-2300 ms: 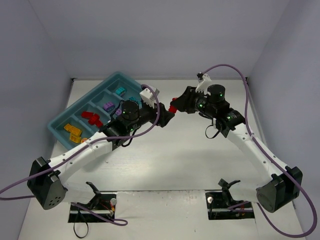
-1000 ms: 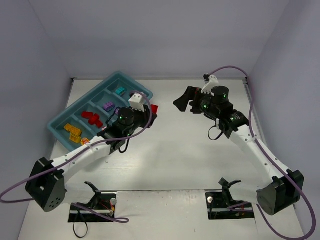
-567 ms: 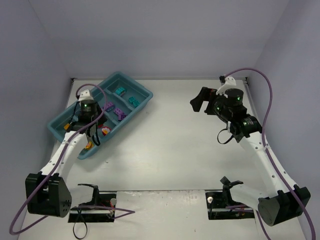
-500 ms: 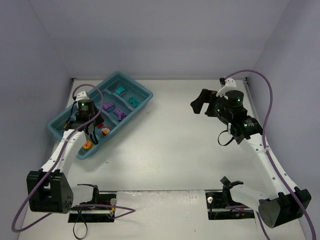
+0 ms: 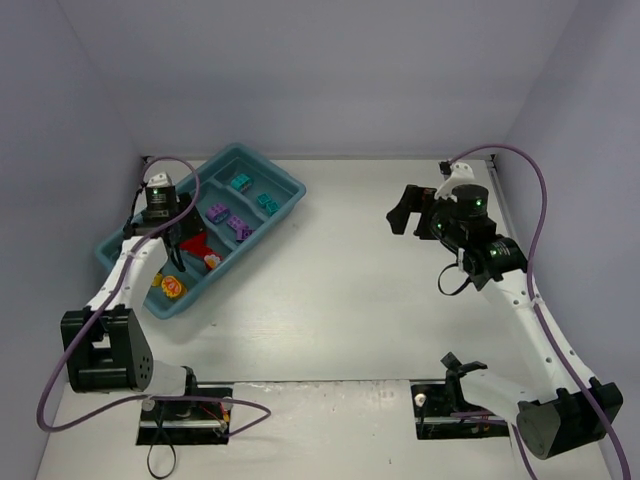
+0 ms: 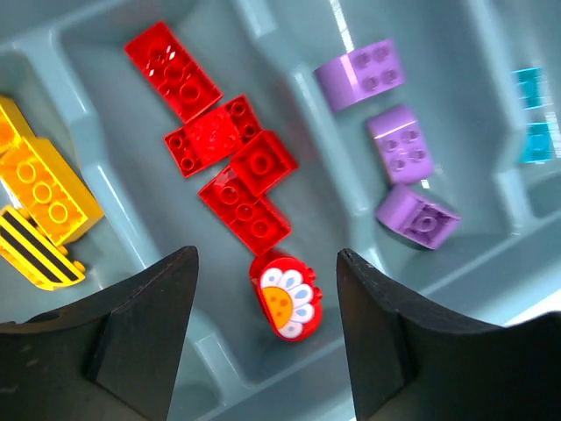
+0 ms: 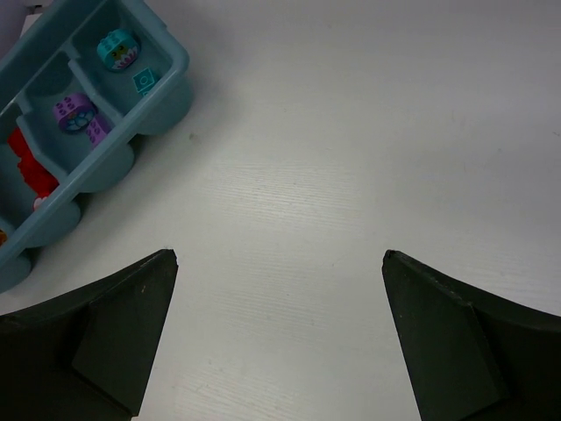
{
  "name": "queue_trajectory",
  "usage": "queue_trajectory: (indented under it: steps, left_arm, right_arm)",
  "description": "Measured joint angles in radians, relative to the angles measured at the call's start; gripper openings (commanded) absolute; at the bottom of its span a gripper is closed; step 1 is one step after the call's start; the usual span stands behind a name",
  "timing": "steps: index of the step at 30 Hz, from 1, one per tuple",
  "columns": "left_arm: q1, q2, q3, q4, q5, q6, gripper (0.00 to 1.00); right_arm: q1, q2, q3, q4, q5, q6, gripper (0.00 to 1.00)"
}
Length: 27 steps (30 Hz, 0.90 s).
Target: Sort the legos into containers by color
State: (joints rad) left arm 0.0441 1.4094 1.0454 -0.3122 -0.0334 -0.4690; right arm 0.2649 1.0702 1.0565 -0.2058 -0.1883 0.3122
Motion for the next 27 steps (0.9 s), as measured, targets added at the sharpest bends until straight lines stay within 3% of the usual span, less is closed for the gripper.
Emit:
queue_trajectory:
  steps: [5,8,11,16,27]
  left_arm:
    - [-0.028,-0.128,0.005,-0.052,0.019,0.022,0.62]
    - [-0.098,-0.270,0.006,-0.098,0.030,0.042,0.63]
    - [-0.188,-0.418,0.006,-0.156,0.038,0.057,0.73]
    - [-0.245,-0.666,0.013,-0.283,0.036,0.059,0.74]
    - [-0.293,-0.948,0.163,-0.531,-0.080,0.093,0.76]
  right_arm:
    - [-0.005,-0.006,0.000,-0.018,0.052,-0.008,1.00]
    - [-0.010,-0.013,0.001,-0.030,0.087,-0.016,1.00]
    - [-0.010,-0.021,0.011,-0.039,0.116,-0.041,1.00]
    - [-0.009,-0.043,0.043,-0.040,0.148,-0.102,1.00]
    - [-0.010,-0.312,0.044,-0.061,0.203,-0.168,1.00]
